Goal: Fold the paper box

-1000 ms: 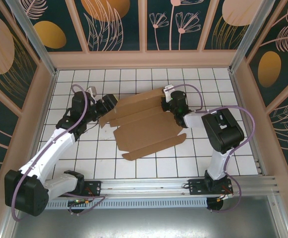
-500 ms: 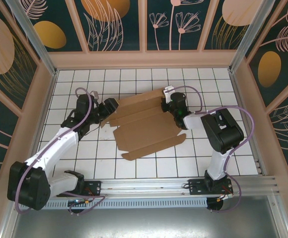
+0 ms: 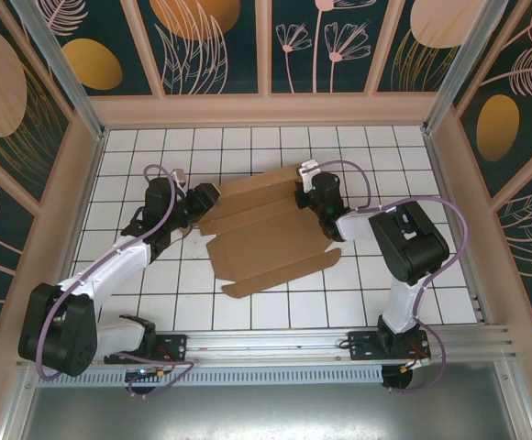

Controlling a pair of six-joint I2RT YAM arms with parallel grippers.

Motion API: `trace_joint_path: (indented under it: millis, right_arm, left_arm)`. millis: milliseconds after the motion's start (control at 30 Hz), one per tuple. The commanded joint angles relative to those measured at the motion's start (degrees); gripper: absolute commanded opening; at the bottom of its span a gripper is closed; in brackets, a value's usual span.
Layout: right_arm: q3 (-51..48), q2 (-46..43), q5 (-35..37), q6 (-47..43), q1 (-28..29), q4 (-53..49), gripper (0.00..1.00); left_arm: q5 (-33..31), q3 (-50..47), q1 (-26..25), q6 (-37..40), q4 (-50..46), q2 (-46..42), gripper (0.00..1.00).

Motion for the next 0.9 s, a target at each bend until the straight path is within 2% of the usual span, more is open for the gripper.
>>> trace_joint_path:
  millis: [0,333,433,500,567,600,633,733,867]
  right_arm:
    - [-1.23,0.21,2.10,-1.00,0.67,2.32,0.02]
    - [-2.23,-0.39,3.10,-0.82,0.84,3.53,0.01]
    - [-2.56,-0.69,4.10,-0.43,0.84,4.11,0.01]
    - [-2.72,-0.77,5.62,0.09,0.84,4.45,0.02]
    - [-2.66,-0.80,6.97,0.65,0.67,4.35,0.02]
    - [-2.59,-0.76,7.33,0.90,0.58,4.18,0.02]
    - [-2.34,-0.76,7.73,1.17,0.49,3.82,0.02]
    - [-0.53,-0.09,8.86,1.62,0.18,0.86,0.02]
    - [3.66,2.19,10.53,2.66,-0.47,-4.94,0.02]
  left_arm:
    - [0.12,-0.93,0.20,-1.09,5.30,0.48,0.36]
    - [-1.44,-0.82,0.26,-2.61,8.94,2.44,0.08]
    - [-2.25,-0.53,0.26,-2.43,9.16,2.28,0.06]
    - [-3.02,-0.03,0.28,-1.86,8.35,2.23,0.15]
    - [-5.22,1.38,0.28,0.22,4.70,2.04,0.47]
    - [-6.62,2.11,0.23,1.51,2.40,1.77,0.57]
    - [-8.54,2.83,0.22,2.94,-0.27,1.02,0.63]
    - [-14.19,2.31,0.27,6.16,-3.96,-3.50,0.65]
    - [-15.60,-1.08,-0.05,9.93,-3.91,-9.32,0.63]
